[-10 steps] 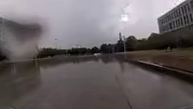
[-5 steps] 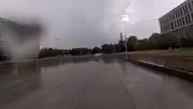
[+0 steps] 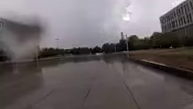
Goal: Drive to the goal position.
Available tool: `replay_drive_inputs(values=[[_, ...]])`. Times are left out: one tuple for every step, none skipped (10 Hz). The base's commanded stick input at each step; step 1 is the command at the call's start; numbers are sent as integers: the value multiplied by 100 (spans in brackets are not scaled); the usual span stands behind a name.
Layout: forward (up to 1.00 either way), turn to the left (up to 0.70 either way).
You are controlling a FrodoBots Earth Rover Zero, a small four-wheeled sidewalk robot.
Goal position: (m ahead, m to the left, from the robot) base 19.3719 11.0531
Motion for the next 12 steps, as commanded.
replay_drive_inputs(values=[[70,-29],[70,0],[70,0],[70,0],[70,0],[70,0],[70,0],[70,0],[70,0],[70,0],[70,0],[70,0]])
